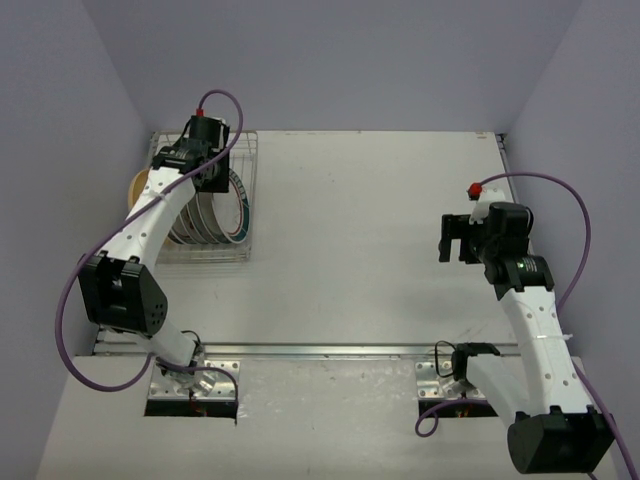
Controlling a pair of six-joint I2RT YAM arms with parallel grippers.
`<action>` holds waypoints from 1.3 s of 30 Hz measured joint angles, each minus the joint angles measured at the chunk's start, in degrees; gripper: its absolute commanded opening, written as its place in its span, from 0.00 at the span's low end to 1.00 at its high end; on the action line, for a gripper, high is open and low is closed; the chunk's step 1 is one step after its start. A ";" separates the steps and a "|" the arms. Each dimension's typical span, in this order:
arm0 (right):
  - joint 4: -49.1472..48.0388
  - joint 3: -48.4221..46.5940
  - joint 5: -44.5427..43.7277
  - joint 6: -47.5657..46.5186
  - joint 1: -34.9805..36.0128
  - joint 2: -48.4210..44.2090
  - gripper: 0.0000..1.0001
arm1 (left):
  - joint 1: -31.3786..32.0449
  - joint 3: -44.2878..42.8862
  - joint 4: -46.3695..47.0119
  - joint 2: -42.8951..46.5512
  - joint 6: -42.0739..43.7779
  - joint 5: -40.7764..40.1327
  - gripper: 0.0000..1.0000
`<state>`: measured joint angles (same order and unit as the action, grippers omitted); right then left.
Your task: Unload the plates from the dish rack
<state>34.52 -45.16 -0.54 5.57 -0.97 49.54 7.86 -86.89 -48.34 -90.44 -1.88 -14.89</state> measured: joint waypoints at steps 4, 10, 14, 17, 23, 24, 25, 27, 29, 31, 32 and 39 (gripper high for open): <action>0.02 0.71 1.05 0.33 0.02 0.01 0.99 | 0.00 0.03 0.00 -0.31 -0.16 -1.50 0.35; -0.01 1.26 2.09 0.54 0.01 0.02 0.99 | 0.00 0.55 0.03 -1.63 -0.23 -2.29 0.27; -0.02 1.32 2.23 0.54 0.00 0.02 0.99 | 0.00 0.55 0.04 -3.71 -0.68 -2.46 0.21; -0.02 1.32 2.25 0.54 0.00 0.04 0.99 | -0.04 0.46 -0.19 -5.02 -1.10 -2.56 0.12; 0.00 1.32 2.33 0.62 0.00 0.04 0.99 | -0.07 -1.08 -1.62 -6.08 -1.39 -3.37 0.00; -0.02 1.32 2.37 0.65 0.00 0.04 0.99 | -0.08 -1.27 -1.82 -6.29 -1.46 -3.52 0.00; -0.02 1.33 2.43 0.67 0.01 0.04 0.99 | -0.09 -1.44 -1.96 -6.34 -1.46 -3.53 0.00; -0.02 1.35 2.54 0.69 0.02 0.04 0.99 | -0.07 -1.70 -2.19 -6.34 -1.42 -3.52 0.00; -0.02 1.35 2.61 0.69 0.02 0.04 0.99 | -0.07 -1.75 -2.36 -6.34 -1.41 -3.54 0.00; -0.01 1.35 2.68 0.69 0.01 0.04 0.99 | -0.06 -1.90 -2.64 -6.34 -1.40 -3.72 0.00; 0.00 1.35 2.71 0.69 0.01 0.04 0.99 | -0.04 -2.28 -3.07 -6.34 -1.31 -4.14 0.00; 0.00 1.35 2.73 0.67 0.00 0.02 0.99 | 1.47 -6.88 -4.44 -4.39 0.05 -9.88 0.00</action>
<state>34.52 -43.81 2.20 6.24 -0.97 49.56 9.32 -93.77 -52.78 -94.82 -1.82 -24.77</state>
